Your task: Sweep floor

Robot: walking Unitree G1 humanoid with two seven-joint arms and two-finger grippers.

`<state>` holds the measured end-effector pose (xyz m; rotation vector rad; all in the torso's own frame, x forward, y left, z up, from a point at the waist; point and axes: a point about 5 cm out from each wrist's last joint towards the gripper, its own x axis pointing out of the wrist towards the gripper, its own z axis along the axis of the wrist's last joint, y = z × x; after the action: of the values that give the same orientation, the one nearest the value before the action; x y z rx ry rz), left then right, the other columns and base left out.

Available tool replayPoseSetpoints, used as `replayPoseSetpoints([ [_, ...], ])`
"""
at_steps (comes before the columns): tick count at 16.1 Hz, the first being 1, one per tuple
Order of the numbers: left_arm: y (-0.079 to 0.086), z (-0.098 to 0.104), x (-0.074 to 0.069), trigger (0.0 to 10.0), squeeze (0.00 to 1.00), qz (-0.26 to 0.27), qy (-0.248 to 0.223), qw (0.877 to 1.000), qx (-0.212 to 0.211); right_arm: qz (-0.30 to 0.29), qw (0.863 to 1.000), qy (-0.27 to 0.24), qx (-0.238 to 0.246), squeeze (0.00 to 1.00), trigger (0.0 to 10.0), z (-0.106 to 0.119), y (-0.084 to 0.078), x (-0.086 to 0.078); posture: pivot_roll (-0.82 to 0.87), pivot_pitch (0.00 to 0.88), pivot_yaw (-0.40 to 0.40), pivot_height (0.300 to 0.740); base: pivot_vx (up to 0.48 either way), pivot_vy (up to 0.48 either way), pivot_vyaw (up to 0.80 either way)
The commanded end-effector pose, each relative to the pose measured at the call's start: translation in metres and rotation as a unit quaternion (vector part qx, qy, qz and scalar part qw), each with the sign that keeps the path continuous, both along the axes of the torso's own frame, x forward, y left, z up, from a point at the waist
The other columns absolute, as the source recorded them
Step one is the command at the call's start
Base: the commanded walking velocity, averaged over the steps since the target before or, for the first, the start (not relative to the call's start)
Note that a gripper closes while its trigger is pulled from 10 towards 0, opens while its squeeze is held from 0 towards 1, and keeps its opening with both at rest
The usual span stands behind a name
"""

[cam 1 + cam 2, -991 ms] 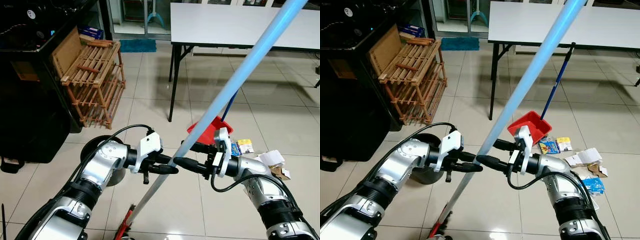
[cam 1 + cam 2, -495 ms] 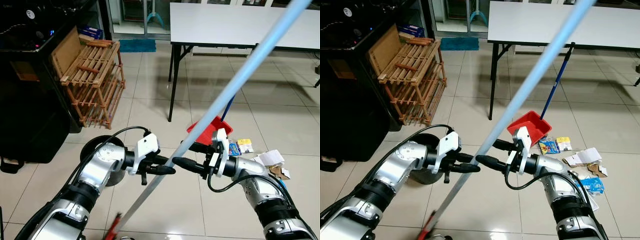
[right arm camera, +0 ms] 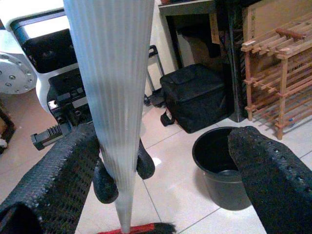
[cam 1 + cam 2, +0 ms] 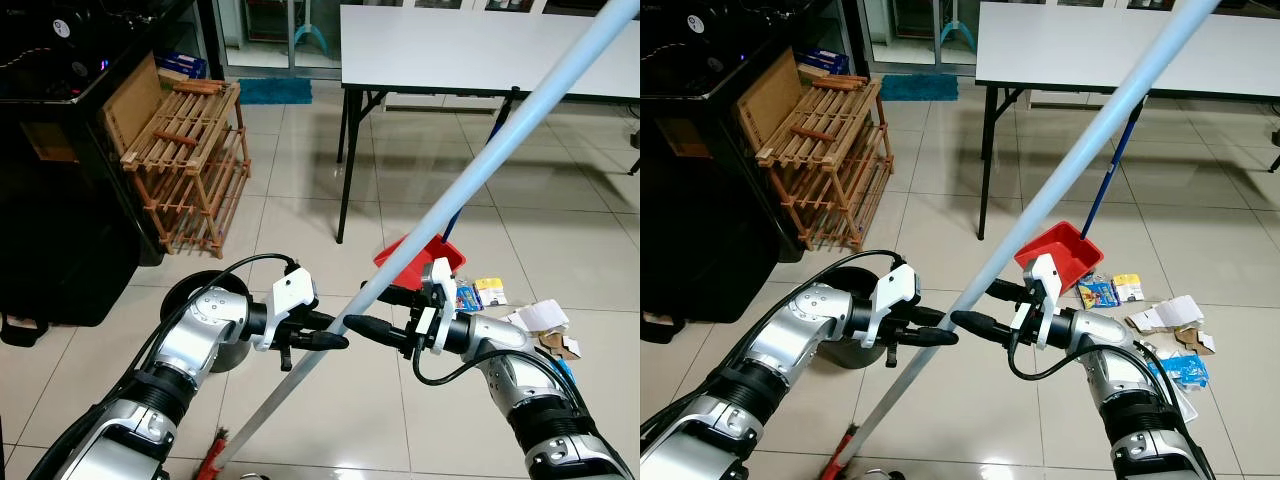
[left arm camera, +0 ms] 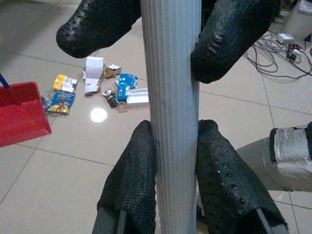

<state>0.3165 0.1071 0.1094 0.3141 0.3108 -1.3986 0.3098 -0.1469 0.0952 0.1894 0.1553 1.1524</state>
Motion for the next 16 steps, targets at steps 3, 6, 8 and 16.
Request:
replayPoseSetpoints([
  [3, -0.004, 0.006, -0.001, 10.0, 0.00, -0.013, -0.020, 1.000, -0.012, -0.064, 0.998, -0.005, 0.010, 0.00, 10.0, 0.002, -0.014, 0.005, 0.01, 0.121, -0.003, 0.740, 0.000, 0.000, 0.00],
  [6, -0.009, 0.006, -0.002, 10.0, 0.00, -0.014, -0.018, 1.000, -0.019, -0.140, 0.990, -0.010, 0.029, 0.00, 10.0, 0.005, -0.010, 0.016, 0.01, 0.126, -0.005, 0.740, 0.000, 0.000, 0.00],
  [8, -0.012, 0.005, -0.003, 10.0, 0.00, -0.016, -0.016, 0.999, -0.023, -0.265, 0.964, -0.007, 0.023, 0.00, 10.0, 0.004, -0.012, 0.031, 0.01, 0.132, -0.005, 0.740, 0.000, 0.000, 0.00],
  [16, -0.008, 0.005, -0.004, 10.0, 0.00, -0.004, -0.013, 1.000, -0.027, -0.434, 0.901, 0.030, 0.003, 0.00, 10.0, -0.008, -0.037, 0.039, 0.02, 0.144, -0.009, 0.740, 0.000, 0.000, 0.00],
])
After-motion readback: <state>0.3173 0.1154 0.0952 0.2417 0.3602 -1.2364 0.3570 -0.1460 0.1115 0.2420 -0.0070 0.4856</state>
